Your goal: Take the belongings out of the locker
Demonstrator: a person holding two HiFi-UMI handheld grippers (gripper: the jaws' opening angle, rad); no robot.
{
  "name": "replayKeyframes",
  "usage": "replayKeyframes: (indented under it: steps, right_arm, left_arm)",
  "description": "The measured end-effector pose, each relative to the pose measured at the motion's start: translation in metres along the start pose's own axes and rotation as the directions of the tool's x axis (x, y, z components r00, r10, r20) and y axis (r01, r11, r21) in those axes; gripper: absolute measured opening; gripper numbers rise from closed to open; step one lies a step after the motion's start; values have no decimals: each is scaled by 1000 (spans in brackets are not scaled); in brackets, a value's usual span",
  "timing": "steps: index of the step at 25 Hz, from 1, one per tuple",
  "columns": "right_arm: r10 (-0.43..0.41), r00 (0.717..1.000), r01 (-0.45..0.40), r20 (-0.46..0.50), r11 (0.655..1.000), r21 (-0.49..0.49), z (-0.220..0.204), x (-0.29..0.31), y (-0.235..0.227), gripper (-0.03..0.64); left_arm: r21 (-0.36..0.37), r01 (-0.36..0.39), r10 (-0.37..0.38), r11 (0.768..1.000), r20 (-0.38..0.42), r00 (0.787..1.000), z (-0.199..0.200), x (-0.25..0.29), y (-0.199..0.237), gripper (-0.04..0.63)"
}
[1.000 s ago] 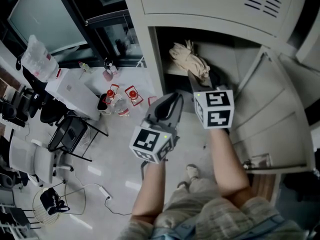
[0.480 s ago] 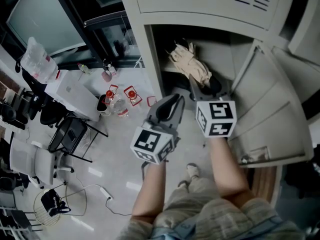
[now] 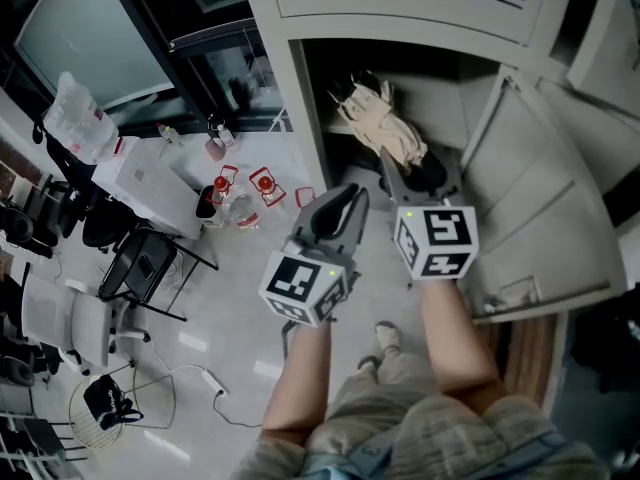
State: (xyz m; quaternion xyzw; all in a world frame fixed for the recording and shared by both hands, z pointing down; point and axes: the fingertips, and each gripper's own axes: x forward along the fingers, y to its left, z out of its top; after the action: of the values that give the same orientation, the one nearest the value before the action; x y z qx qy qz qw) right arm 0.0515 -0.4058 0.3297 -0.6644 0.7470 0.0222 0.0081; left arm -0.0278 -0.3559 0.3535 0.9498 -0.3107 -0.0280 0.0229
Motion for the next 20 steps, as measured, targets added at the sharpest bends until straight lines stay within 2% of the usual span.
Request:
replayKeyframes:
  steps: [16,20]
  right_arm:
    - [46,998,-46,39,999,-3,25,-43,15,206]
    - [51,997,-51,52,999,3,18,-71,22,206]
  left_arm:
    - [-7,8,-8,1000,0,1000,15,-15,-23,28]
    - [1,17,-17,1000,-1,1000,3,-31,-42,28]
